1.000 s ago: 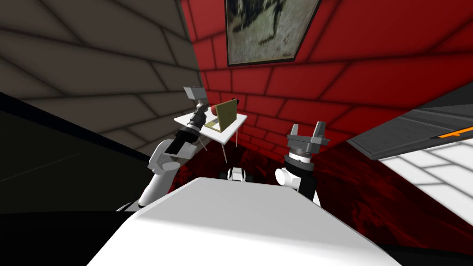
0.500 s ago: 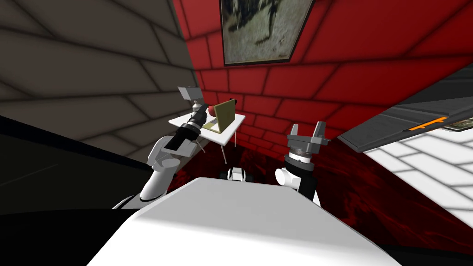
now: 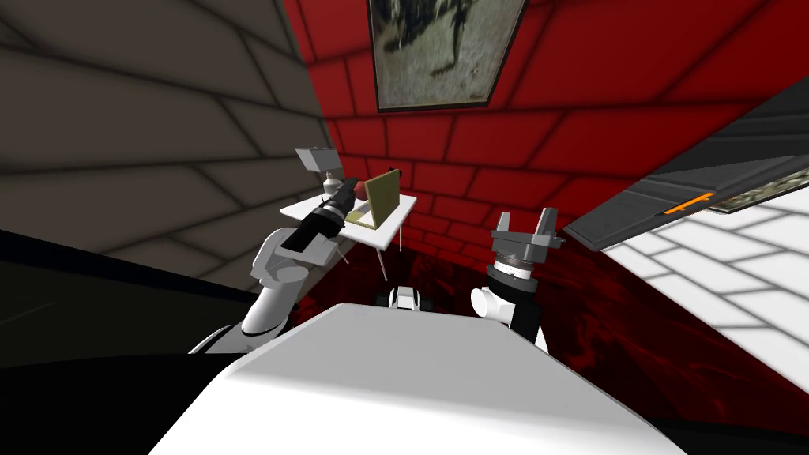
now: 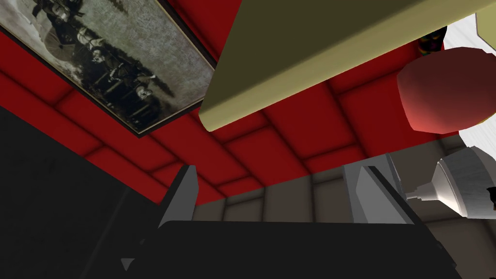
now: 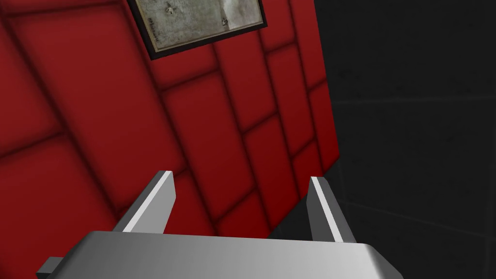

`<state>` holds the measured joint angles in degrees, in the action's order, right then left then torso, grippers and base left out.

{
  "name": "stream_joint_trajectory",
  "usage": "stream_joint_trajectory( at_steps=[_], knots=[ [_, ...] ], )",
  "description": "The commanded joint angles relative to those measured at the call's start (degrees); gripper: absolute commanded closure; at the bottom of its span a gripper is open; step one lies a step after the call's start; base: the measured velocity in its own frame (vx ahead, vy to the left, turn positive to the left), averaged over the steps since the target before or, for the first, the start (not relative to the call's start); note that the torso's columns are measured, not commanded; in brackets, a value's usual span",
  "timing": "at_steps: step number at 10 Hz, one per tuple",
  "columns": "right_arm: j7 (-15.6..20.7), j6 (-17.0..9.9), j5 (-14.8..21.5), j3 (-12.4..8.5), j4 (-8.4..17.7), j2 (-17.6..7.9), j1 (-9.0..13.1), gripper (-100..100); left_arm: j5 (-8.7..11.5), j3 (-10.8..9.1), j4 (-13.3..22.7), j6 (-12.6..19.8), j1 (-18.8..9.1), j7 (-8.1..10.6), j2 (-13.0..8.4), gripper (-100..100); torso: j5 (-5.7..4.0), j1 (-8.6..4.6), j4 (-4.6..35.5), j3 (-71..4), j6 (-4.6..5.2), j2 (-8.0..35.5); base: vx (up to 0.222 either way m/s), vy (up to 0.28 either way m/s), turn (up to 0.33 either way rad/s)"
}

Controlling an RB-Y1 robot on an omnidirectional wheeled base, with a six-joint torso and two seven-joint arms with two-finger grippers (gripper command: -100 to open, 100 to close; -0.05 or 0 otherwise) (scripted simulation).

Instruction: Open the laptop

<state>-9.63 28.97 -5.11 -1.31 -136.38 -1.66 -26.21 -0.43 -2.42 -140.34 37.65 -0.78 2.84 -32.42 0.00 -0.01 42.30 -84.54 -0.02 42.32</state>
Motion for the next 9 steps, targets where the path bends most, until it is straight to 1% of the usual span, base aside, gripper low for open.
stream_joint_trajectory(
  at_steps=[1, 2, 3, 4, 6, 7, 9],
  knots=[
    [0.00, 0.00, 0.00, 0.00, 0.00, 0.00, 0.00, 0, 0.73, 0.50, -0.22, 3.24, -1.50, 0.03, -0.71, -100, -0.01, 0.00, -0.01, -0.01, 0.03, -0.02, -0.014, 0.039, -0.066],
    [0.00, 0.00, 0.00, 0.00, 0.00, 0.00, 0.00, 0, 1.37, 0.94, -0.38, 5.65, -2.74, 0.07, -1.27, -100, 0.00, -0.01, -0.01, -0.03, -0.01, -0.04, -0.019, 0.043, -0.138],
    [0.00, 0.00, 0.00, 0.00, 0.00, 0.00, 0.00, 0, 2.02, 1.39, -0.53, 7.12, -3.94, 0.11, -1.80, -100, -0.01, 0.01, -0.01, -0.03, 0.04, -0.04, -0.035, 0.061, -0.220],
    [0.00, 0.00, 0.00, 0.00, 0.00, 0.00, 0.01, 0, 2.02, 1.39, -0.53, 7.97, -3.94, 0.11, -1.80, -100, 0.01, 0.05, 0.00, 0.00, 0.03, 0.01, -0.026, 0.045, -0.072],
    [0.00, 0.00, 0.00, 0.00, 0.00, 0.00, 0.00, 0, 3.26, 2.28, -0.83, 11.58, -6.20, 0.21, -2.77, -100, -0.01, 0.00, -0.01, -0.03, 0.03, -0.04, -0.029, 0.050, -0.160],
    [0.00, 0.00, 0.00, 0.00, 0.00, 0.00, 0.00, 0, 3.26, 2.28, -0.83, 12.29, -6.20, 0.21, -2.77, -100, 0.00, 0.02, -0.01, -0.03, 0.03, -0.04, -0.023, 0.045, -0.066],
    [0.00, 0.00, 0.00, 0.00, 0.00, 0.00, 0.00, 0, 4.40, 3.09, -1.15, 15.85, -8.23, 0.33, -3.67, -100, -0.01, -0.03, -0.04, -0.04, 0.06, -0.06, -0.034, 0.045, -0.149]
  ],
)
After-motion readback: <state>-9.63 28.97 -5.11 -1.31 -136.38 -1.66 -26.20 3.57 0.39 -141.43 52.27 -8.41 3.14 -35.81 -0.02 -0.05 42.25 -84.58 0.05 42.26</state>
